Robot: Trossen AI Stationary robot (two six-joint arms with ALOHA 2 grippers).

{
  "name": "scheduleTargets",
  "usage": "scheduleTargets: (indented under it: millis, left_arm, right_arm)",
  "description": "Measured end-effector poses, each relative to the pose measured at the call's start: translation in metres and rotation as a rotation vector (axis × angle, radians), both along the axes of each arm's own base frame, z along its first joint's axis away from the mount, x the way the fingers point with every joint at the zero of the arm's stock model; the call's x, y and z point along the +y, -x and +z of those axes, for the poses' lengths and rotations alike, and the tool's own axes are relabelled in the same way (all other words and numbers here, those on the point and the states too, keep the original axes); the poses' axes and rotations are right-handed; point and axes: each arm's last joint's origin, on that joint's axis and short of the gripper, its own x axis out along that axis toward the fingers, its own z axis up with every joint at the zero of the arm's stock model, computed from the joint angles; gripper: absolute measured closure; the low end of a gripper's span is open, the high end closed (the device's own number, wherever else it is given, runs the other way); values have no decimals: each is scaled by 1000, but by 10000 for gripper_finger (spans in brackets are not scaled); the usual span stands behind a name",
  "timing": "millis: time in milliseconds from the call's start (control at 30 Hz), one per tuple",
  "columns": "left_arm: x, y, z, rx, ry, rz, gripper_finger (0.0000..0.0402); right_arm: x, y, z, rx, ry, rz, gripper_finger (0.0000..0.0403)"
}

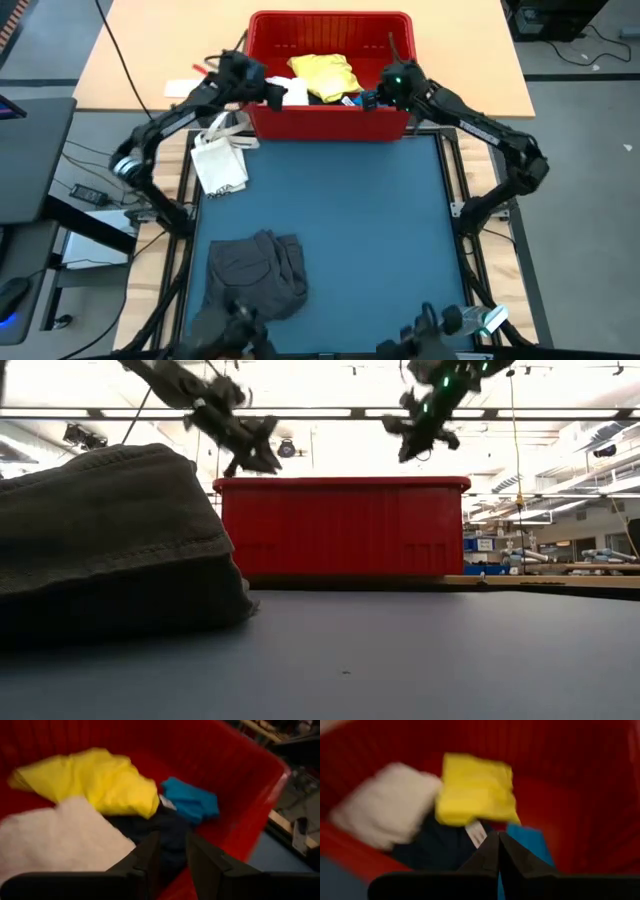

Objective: Fold laundry
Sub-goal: Remove the yellow shirt from the bin

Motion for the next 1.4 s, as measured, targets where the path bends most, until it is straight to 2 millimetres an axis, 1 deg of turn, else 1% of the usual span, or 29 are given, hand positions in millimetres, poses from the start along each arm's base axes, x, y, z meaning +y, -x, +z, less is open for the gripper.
scheduleTargets:
  millis: [33,100,167,200,267,333,400,433,500,533,567,667,800,900,967,1033,1133,1267,1400]
  left_arm:
    - [7,-2,-7,6,39,-19,299]
    - [15,-5,-20,36,123,-50,299]
    - [15,-5,-27,66,197,-77,299]
    - [11,-4,-30,83,253,-106,299]
    - [-3,-4,-39,136,389,-178,299]
    - [-22,-4,-43,209,498,-227,299]
    - [-43,-4,-40,288,536,-278,299]
    - [-52,-6,-35,311,528,-292,299]
    - [-63,-13,-27,329,463,-298,299]
    - [-67,-17,-26,337,443,-294,299]
    - [-70,-21,-24,341,419,-286,299]
    - [-70,-28,-20,306,363,-262,299]
    - [-64,-34,-16,267,273,-214,299]
    - [-57,-38,-12,276,117,-206,297]
    - [-51,-45,-13,282,-14,-250,292]
    - [-47,-55,-22,324,-116,-323,281]
    - [-43,-72,-43,412,-249,-449,256]
    - [-37,-88,-71,523,-381,-560,222]
    - [-31,-98,-97,619,-465,-646,202]
  right_arm:
    - [-7,1,-8,10,-40,11,393]
    - [-16,4,-22,22,-137,42,393]
    - [-17,5,-31,26,-235,68,393]
    - [-13,5,-34,37,-285,83,393]
    - [2,7,-40,95,-407,104,393]
    - [21,5,-43,141,-505,134,393]
    - [39,5,-40,186,-544,164,387]
    - [45,4,-37,198,-533,175,383]
    - [50,0,-31,187,-476,202,370]
    - [49,-3,-29,168,-443,215,362]
    - [47,-5,-26,137,-405,224,353]
    - [34,-12,-21,58,-319,270,322]
    - [13,-27,-33,18,-265,344,272]
    - [3,-40,-45,-23,-259,399,238]
    - [-2,-46,-51,-40,-260,411,222]
    - [-1,-49,-53,-45,-264,419,213]
    - [4,-49,-47,-58,-260,423,210]
    - [13,-41,-36,-29,-249,413,211]
    - [21,-30,-30,23,-260,386,211]
